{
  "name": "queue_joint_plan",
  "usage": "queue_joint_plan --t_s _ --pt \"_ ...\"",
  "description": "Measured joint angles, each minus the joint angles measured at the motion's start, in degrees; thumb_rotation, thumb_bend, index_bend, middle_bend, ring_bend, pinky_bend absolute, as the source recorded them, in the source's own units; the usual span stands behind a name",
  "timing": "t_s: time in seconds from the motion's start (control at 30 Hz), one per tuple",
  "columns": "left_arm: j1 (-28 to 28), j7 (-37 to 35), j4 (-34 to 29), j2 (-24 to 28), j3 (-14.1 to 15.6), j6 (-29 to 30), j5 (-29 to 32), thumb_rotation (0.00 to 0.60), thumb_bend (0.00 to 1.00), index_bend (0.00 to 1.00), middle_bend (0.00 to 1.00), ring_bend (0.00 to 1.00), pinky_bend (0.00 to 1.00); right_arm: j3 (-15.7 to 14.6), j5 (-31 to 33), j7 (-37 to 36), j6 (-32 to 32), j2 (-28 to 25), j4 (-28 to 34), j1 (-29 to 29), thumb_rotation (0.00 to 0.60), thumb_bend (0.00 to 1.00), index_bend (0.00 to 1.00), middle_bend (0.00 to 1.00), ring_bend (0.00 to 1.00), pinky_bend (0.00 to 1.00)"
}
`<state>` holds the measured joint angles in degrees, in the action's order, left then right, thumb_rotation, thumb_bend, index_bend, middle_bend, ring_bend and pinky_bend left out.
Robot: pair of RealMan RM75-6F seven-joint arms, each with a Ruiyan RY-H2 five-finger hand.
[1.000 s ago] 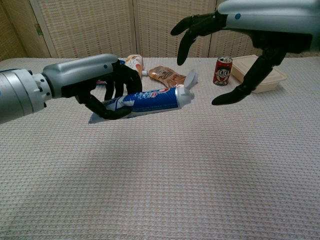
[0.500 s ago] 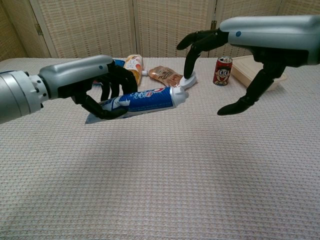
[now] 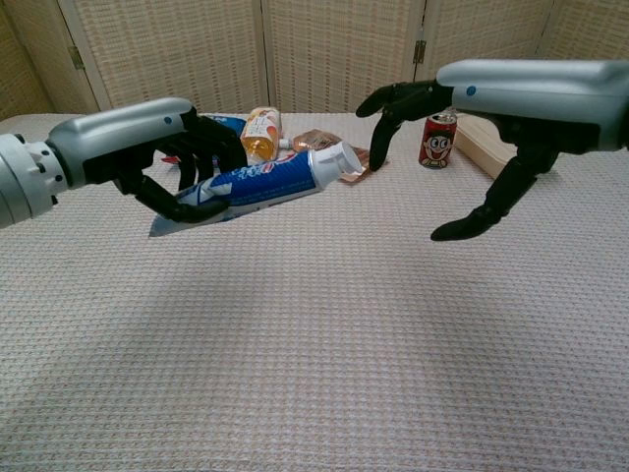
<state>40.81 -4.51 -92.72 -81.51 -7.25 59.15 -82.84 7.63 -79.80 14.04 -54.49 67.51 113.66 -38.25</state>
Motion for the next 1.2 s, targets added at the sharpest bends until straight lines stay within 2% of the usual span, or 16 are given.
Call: queue_joint_plan --t_s 0.27,0.37,0.43,0.53,0.83,1.2 --pt "-1.15 -3.23 2.16 -1.38 0.7 2.36 -1.45 0.6 0.82 0.75 0.78 0.67 0.59 -0.4 -5.74 -7.08 -5.48 -2.78 1.96 2.63 0.577 0.24 0.32 0.09 0.08 0.0" --pt "-1.35 -5.27 2.69 -2.06 0.86 3.08 -2.37 0.6 0.82 0.75 0.78 0.67 0.59 -0.31 -7.3 -10.78 -6.63 -3.15 2.01 3.05 0.481 0.2 0.18 0.07 0.05 0.0" --pt "-1.45 -6.45 2.88 -2.55 0.91 3.71 -3.03 0.6 0.82 0.75 0.78 0.67 0.59 -0.26 -7.74 -12.95 -6.69 -3.38 2.04 3.03 0.388 0.12 0.04 0.01 0.01 0.0" --pt "-1.53 -8.24 3.08 -3.51 0.9 4.63 -3.99 0.6 0.82 0.75 0.78 0.67 0.59 0.02 -7.45 -15.79 -5.27 -4.0 2.29 2.36 0.331 0.06 0.0 0.0 0.0 0.0" --pt "-0.65 -10.62 3.15 -6.2 -0.08 5.5 -4.98 0.6 0.82 0.75 0.78 0.67 0.58 1.84 -4.59 -20.72 -1.06 -3.31 2.63 -0.87 0.304 0.04 0.0 0.0 0.0 0.0" --pt "0.06 -12.35 3.16 -7.94 -0.84 6.19 -5.31 0.6 0.82 0.75 0.78 0.67 0.58 2.56 -3.99 -20.22 -1.35 -0.72 1.71 -1.93 0.301 0.04 0.0 0.0 0.0 0.0"
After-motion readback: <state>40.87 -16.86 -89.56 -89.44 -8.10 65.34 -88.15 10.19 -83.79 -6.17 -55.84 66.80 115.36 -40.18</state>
